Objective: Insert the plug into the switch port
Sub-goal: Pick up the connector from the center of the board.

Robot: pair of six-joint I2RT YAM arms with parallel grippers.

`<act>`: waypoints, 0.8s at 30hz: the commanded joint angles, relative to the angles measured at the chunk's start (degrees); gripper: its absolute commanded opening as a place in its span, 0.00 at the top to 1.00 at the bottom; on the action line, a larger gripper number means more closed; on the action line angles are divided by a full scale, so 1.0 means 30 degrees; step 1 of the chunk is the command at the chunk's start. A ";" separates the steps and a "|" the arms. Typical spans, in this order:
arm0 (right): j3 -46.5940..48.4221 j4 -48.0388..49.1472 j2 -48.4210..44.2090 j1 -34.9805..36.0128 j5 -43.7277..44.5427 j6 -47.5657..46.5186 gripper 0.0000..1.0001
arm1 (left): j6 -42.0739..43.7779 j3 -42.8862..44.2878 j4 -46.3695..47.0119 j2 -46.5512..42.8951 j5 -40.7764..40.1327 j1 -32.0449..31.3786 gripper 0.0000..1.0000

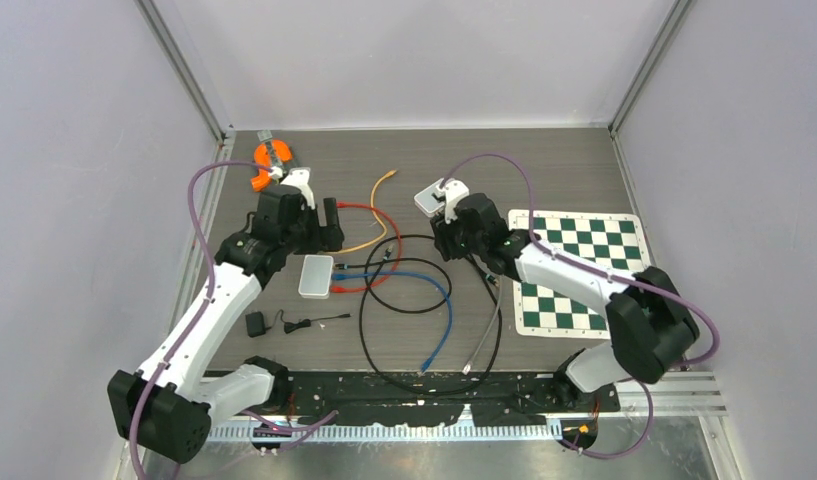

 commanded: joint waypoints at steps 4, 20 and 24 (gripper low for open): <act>0.3505 0.0444 0.3664 -0.0481 -0.1761 -0.2727 0.53 | 0.0422 -0.0535 -0.0209 -0.0829 0.2483 0.1901 0.16; 1.2267 -0.5395 1.0130 -0.1638 -0.3537 -0.3740 0.56 | 0.1687 -0.1743 -0.1178 -0.2267 0.4017 0.3334 0.15; 1.4401 -0.6106 1.1324 -0.1727 -0.4514 -0.0719 0.55 | 0.1933 -0.1927 -0.1098 -0.2445 0.4314 0.3359 0.15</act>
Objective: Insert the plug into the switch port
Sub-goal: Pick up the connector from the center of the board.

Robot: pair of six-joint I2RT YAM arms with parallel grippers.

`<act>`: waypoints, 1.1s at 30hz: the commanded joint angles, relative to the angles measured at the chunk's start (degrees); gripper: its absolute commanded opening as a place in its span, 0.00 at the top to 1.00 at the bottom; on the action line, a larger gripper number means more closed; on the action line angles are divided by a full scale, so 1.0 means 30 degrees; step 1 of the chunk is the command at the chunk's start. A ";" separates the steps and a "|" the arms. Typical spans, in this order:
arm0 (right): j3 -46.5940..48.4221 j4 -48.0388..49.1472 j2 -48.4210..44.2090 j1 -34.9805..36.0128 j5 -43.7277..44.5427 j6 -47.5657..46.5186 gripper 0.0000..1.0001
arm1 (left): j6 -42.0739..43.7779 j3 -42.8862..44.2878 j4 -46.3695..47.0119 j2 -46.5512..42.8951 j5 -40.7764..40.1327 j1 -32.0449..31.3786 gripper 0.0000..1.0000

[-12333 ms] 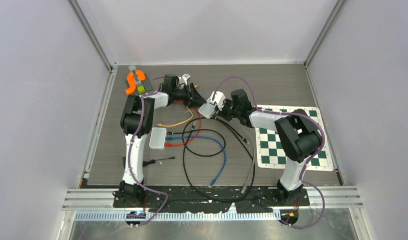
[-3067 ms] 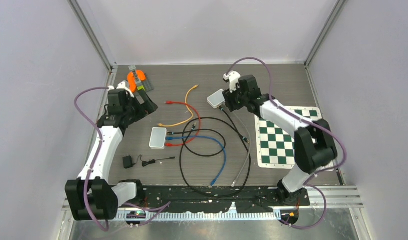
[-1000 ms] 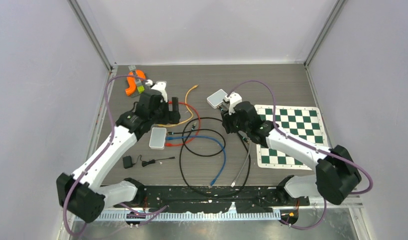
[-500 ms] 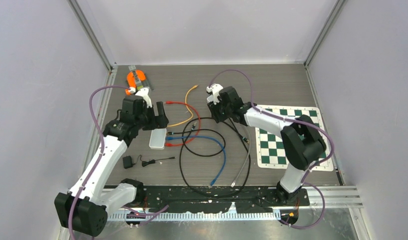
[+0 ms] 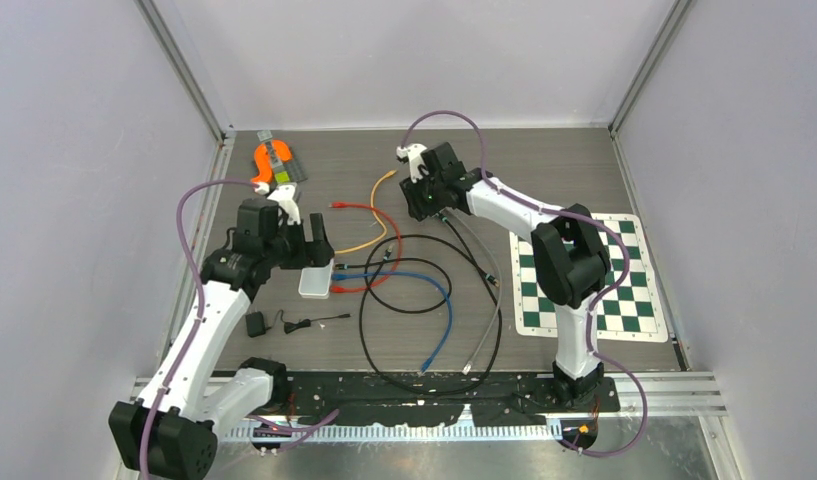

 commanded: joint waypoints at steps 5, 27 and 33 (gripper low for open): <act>0.3173 -0.0816 0.1480 -0.0174 -0.1258 0.3693 0.53 | 0.1109 0.0362 -0.0803 -0.0290 0.1119 0.0173 0.15; 0.3338 0.1768 0.1768 0.1607 -1.1331 -0.2740 0.43 | -0.4271 -0.2335 0.0713 -0.3278 -0.1201 0.2293 0.00; 0.5931 -0.0429 0.3890 0.2225 -1.1929 -0.4645 0.43 | -0.5175 -0.2570 0.0365 -0.2747 -0.0541 0.3777 0.00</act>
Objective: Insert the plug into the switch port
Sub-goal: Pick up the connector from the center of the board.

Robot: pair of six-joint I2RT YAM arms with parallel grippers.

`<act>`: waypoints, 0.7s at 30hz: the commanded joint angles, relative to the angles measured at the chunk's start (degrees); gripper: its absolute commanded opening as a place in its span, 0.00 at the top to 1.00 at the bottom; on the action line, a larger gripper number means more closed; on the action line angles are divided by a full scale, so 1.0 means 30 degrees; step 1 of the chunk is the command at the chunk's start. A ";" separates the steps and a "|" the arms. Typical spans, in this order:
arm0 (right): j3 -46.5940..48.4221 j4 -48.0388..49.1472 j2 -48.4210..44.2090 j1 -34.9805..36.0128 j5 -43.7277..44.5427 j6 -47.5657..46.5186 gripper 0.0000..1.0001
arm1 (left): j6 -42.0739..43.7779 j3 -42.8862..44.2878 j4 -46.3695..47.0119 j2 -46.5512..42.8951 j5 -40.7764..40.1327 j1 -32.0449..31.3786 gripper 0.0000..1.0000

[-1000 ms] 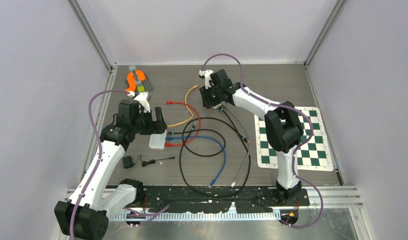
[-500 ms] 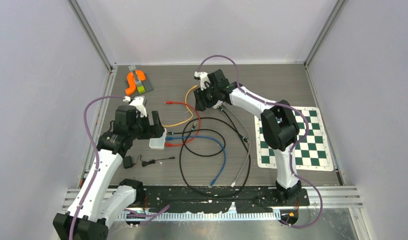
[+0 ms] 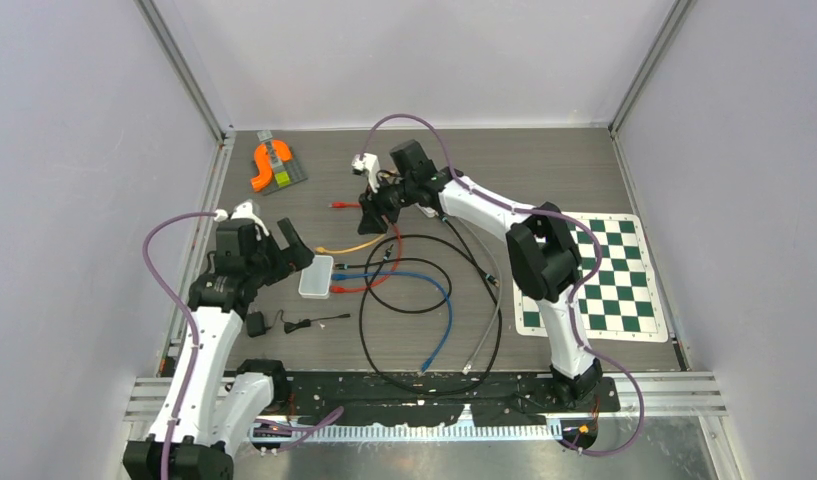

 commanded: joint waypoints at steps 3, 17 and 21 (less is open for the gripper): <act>0.2352 -0.1452 0.1583 0.0857 -0.1027 -0.2266 0.43 | -0.0897 -0.0786 0.1166 0.0283 0.1645 0.1871 0.01; 0.4824 -0.4164 0.3112 0.2122 0.1023 -0.3889 0.60 | -0.1017 -0.1412 0.2445 0.1041 0.4292 0.2267 0.00; 0.5113 -0.3926 0.2587 0.2134 0.1239 -0.4190 0.87 | -0.1136 -0.1299 0.2744 0.1389 0.5221 0.2363 0.01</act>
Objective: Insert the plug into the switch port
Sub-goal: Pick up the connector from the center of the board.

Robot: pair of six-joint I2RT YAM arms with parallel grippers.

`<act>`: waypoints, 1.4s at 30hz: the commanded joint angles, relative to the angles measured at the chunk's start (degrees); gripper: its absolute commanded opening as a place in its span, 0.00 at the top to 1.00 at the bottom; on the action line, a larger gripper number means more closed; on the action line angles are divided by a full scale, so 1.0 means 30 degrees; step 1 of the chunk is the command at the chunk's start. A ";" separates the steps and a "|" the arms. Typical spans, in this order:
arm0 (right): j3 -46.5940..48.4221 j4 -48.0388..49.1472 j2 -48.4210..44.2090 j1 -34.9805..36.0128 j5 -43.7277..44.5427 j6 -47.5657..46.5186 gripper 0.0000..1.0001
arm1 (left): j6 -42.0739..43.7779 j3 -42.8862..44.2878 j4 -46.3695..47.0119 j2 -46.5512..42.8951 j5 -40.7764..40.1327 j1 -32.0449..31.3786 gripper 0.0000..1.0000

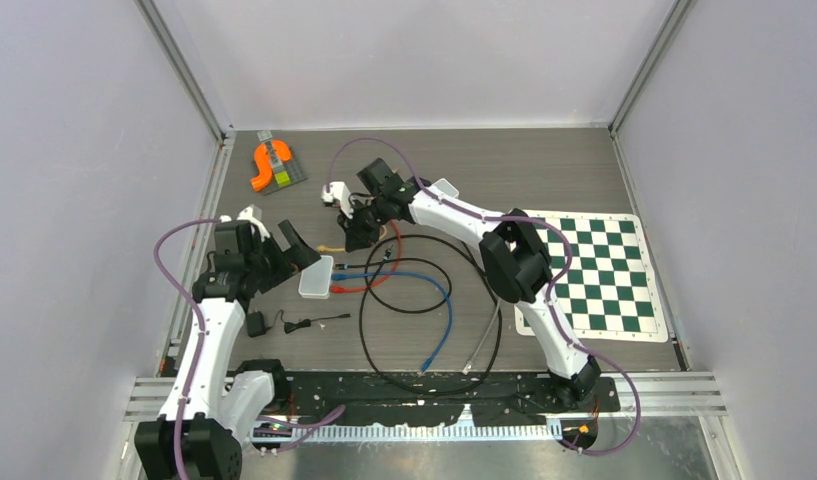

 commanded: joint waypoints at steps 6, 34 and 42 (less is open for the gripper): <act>-0.0081 0.1860 -0.2876 -0.0149 0.1086 -0.0923 0.95 | -0.0686 0.0487 0.2159 0.0283 0.2916 0.0302 0.06; -1.8839 1.9936 -1.5684 0.0060 0.2685 -0.0521 0.95 | -0.7647 0.2121 0.9596 0.2492 0.8595 0.0707 0.21; -1.9860 2.1078 -1.6341 0.0435 0.2681 -0.0284 0.95 | -0.9218 0.1663 1.4261 0.4809 1.2063 0.0681 0.25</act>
